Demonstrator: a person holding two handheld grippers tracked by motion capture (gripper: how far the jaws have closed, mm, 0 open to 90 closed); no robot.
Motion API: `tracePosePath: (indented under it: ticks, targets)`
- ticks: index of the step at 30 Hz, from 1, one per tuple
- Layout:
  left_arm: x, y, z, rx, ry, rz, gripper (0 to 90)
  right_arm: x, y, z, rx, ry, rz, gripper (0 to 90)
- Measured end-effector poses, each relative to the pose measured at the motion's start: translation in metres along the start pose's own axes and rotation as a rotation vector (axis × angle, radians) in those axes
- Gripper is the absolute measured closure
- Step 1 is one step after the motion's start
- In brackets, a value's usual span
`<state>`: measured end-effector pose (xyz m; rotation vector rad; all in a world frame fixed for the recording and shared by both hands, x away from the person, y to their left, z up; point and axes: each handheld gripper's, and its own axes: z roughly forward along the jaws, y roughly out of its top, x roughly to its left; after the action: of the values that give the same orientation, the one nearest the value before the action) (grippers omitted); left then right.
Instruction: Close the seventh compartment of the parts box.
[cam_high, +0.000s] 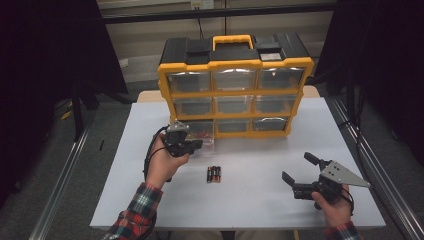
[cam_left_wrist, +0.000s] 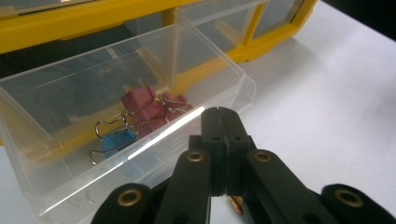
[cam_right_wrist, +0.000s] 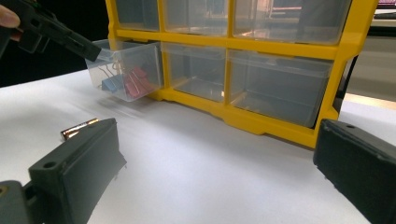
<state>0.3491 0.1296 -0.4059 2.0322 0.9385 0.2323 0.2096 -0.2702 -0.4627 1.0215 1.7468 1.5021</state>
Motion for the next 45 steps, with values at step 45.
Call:
tracePosePath:
  ticks: [45]
  targets:
    - [0.011, 0.01, 0.033, -0.143, 0.142, -0.065, 89.7, 0.002, 0.001, -0.001, -0.005, 0.009, -0.006, 0.2]
